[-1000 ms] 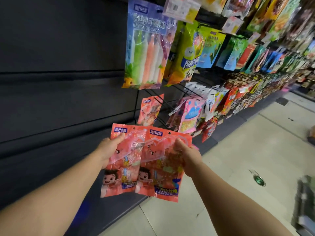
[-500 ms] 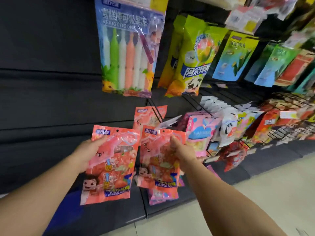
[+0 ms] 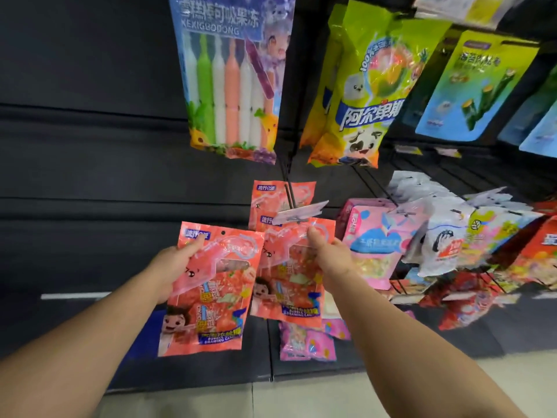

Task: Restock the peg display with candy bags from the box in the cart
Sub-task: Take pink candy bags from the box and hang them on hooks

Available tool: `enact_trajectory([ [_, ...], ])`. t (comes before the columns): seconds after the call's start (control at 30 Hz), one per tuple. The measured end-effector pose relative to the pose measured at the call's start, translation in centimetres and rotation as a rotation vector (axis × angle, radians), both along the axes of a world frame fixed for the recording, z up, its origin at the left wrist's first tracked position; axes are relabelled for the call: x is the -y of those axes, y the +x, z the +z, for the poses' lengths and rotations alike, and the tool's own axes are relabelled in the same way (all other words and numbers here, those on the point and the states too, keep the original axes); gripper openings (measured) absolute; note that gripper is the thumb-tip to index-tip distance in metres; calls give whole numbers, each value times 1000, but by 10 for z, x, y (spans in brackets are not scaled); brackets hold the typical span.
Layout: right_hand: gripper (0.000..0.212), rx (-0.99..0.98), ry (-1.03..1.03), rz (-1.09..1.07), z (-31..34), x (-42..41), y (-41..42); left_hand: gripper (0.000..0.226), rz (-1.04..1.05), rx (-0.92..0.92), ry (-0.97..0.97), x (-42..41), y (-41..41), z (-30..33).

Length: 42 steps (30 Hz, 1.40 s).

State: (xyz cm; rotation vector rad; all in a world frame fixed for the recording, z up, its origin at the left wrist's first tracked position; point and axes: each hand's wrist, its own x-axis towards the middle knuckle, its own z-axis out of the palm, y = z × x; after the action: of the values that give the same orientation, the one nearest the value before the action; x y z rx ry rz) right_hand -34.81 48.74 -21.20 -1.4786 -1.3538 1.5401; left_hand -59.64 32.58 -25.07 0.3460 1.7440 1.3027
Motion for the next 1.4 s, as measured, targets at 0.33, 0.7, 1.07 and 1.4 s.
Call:
enact_trajectory([
  [0.33,31,-44,-3,13,-7,-9,0,66,-8,-21,-34,-3,15,2],
  [0.7,33,15,-2,-14,1,-13,-7,66,-83,-44,-85,-5,25,4],
  [1.07,67,30,-49,-201,0,-19,-15,52,-129,-87,-53,-22,46,16],
  [1.4,12,-215,-120,130,2,-12,1,37,-170,-87,68,-78,86,31],
])
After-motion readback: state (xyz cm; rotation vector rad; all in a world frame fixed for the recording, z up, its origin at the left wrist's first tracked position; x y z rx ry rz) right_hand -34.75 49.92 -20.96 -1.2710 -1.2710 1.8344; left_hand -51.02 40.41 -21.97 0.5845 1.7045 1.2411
